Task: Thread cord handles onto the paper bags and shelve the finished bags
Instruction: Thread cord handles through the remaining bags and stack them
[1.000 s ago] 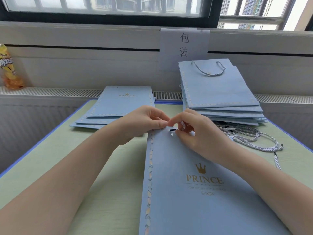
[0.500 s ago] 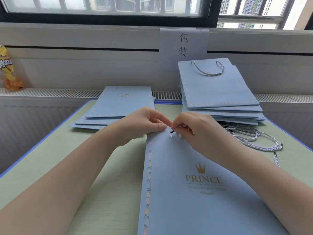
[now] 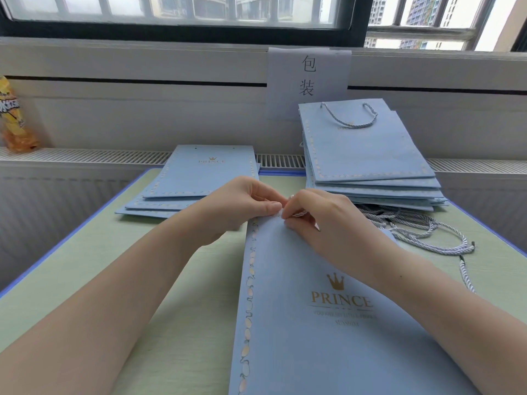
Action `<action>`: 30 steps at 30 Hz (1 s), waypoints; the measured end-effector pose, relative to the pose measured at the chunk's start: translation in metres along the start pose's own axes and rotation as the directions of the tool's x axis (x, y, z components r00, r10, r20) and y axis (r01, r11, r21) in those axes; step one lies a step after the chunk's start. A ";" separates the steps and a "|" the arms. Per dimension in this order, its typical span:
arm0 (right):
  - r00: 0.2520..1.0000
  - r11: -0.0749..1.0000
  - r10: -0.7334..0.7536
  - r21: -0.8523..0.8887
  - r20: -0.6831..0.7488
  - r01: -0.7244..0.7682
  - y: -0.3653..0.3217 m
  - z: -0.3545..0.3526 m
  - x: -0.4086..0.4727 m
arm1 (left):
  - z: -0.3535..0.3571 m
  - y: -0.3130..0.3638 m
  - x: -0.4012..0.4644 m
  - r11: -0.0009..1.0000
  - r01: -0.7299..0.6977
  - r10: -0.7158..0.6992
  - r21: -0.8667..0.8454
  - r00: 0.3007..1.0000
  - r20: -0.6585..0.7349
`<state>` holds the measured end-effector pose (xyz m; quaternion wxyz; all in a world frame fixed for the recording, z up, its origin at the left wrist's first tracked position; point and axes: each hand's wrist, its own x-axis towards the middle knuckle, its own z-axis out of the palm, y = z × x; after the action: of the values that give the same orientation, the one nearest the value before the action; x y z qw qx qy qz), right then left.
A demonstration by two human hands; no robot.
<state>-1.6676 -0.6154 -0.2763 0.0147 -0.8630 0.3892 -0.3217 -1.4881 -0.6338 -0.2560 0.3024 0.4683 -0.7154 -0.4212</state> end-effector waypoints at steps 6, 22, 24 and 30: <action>0.997 0.992 0.069 0.103 0.035 -0.073 0.001 -0.002 0.001 | 0.001 0.001 0.000 1.000 0.006 -0.006 -0.005 1.000 -0.002; 0.887 0.809 0.409 0.364 0.212 -0.460 -0.005 -0.018 0.004 | 0.004 0.009 -0.001 0.991 0.031 -0.038 -0.131 0.998 -0.053; 0.894 0.822 0.392 0.352 0.219 -0.447 -0.007 -0.016 0.003 | 0.006 0.009 -0.001 0.998 0.056 -0.056 -0.001 0.998 -0.003; 0.912 0.851 0.338 0.338 0.232 -0.402 -0.005 -0.017 0.002 | 0.009 0.007 -0.002 0.991 0.055 -0.048 -0.123 0.997 0.064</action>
<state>-1.6730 -0.6100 -0.2601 0.2745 -0.7757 0.4764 -0.3097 -1.4973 -0.6275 -0.2537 0.2983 0.4538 -0.6842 -0.4868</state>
